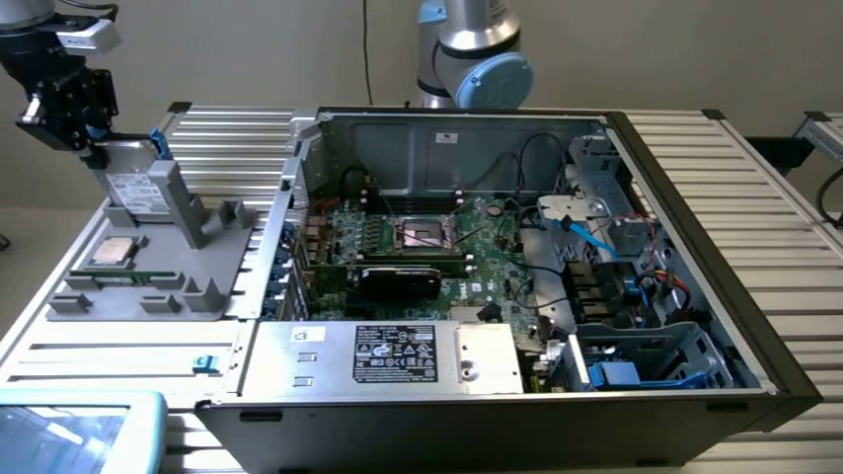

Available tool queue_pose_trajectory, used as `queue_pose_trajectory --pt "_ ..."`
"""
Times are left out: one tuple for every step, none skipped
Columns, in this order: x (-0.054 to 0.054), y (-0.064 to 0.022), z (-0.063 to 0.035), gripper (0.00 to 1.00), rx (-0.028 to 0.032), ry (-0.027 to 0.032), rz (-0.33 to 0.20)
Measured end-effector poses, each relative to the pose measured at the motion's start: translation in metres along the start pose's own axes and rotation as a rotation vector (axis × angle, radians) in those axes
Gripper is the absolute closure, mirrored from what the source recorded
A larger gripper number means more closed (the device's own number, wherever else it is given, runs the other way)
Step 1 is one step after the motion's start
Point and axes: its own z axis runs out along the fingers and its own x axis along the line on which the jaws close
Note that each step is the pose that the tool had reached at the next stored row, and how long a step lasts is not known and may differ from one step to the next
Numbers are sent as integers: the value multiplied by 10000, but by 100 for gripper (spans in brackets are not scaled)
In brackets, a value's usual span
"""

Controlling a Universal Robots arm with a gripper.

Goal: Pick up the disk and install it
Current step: 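Pick up the disk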

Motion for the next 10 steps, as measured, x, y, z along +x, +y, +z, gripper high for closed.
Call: queue_pose_trajectory --pt "0 0 0 61 0 0 -1" --pt "0 0 0 61 0 0 -2" --pt "0 0 0 61 0 0 -2" --pt "0 0 0 61 0 0 -2" --pt "0 0 0 61 1 0 -2" --pt "0 0 0 61 1 0 -2" --pt "0 0 -1 61 1 -1 -2" --pt "0 0 -1 62 2 -1 -2" --pt "0 0 -1 62 1 0 -2" --pt "0 0 -1 62 1 -1 -2"
